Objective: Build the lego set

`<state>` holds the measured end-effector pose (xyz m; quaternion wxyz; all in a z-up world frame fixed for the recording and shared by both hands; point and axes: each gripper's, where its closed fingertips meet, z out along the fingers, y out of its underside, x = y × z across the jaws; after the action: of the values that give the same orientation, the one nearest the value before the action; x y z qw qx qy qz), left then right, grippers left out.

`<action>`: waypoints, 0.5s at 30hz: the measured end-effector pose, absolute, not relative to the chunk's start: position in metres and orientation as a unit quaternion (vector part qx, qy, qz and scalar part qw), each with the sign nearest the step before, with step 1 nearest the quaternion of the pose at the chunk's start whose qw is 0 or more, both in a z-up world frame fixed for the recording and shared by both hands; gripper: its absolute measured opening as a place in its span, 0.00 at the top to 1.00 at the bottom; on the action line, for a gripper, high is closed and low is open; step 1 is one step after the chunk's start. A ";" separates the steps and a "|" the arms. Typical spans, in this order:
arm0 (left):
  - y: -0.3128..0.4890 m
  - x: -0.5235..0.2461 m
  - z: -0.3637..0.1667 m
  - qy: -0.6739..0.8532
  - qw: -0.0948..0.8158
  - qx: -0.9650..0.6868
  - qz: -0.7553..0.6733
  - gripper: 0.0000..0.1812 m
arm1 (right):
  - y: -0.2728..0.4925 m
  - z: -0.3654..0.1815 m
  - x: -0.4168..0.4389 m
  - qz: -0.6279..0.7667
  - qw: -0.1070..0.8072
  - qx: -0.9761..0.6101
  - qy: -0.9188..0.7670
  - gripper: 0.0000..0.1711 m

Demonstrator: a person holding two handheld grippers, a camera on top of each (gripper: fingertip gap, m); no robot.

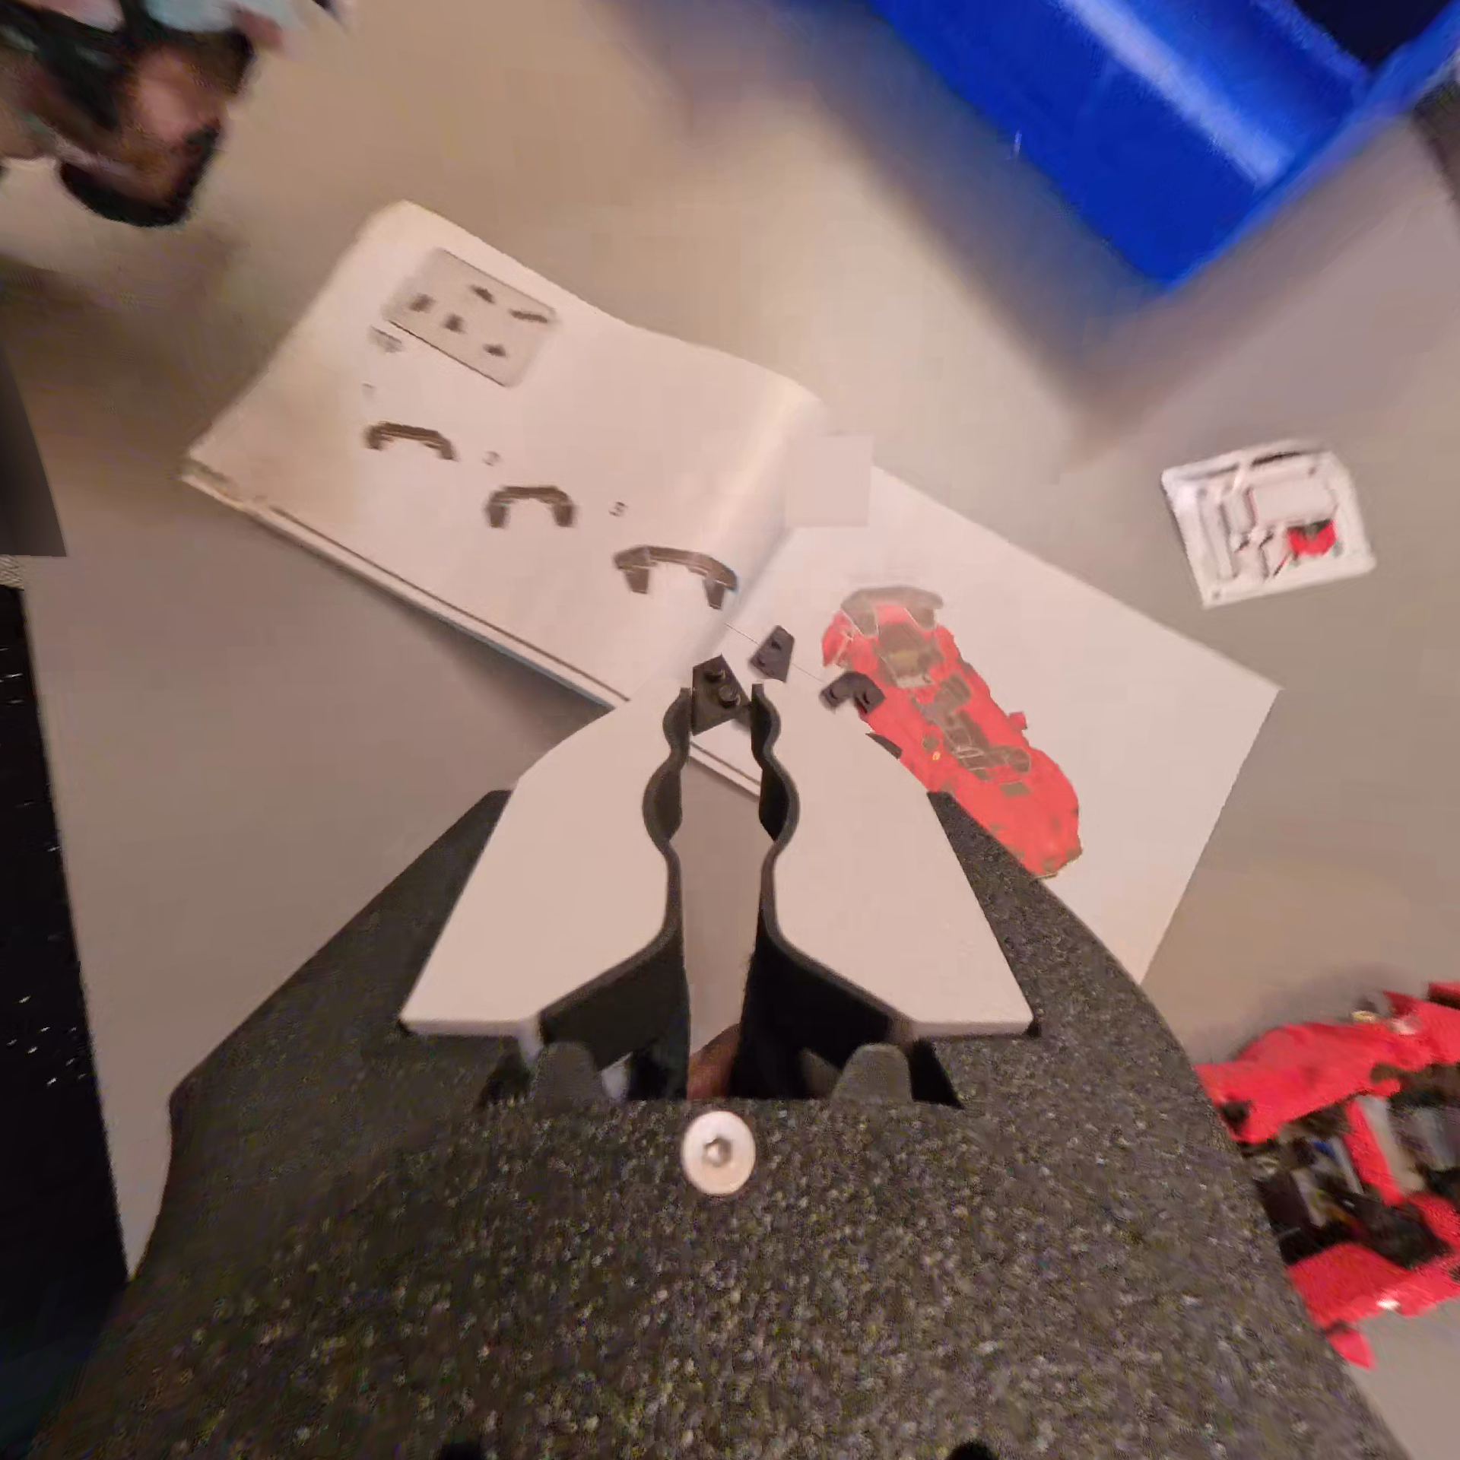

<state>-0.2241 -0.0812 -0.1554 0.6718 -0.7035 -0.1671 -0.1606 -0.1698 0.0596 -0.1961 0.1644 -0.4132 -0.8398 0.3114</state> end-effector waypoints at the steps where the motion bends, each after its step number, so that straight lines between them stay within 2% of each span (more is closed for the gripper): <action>1: -0.084 -0.226 -0.157 -0.169 0.677 -0.699 -0.155 0.97 | 0.063 -0.207 -0.175 0.299 0.153 -0.428 -0.839 0.92; 5: -0.090 -0.231 -0.168 -0.168 0.675 -0.705 -0.136 0.97 | 0.070 -0.231 -0.191 0.271 0.130 -0.444 -0.844 0.92; 10: -0.094 -0.229 -0.168 -0.161 0.686 -0.694 -0.146 0.97 | 0.074 -0.237 -0.206 0.238 0.129 -0.387 -0.882 0.92; 15: -0.099 -0.236 -0.163 -0.172 0.706 -0.668 -0.159 0.97 | 0.069 -0.244 -0.224 0.246 0.102 -0.450 -0.852 0.92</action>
<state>-0.2362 -0.0990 -0.1627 0.7063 -0.6682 -0.1717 -0.1587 -0.2245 0.0692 -0.2436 0.1024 -0.4500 -0.8522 0.2464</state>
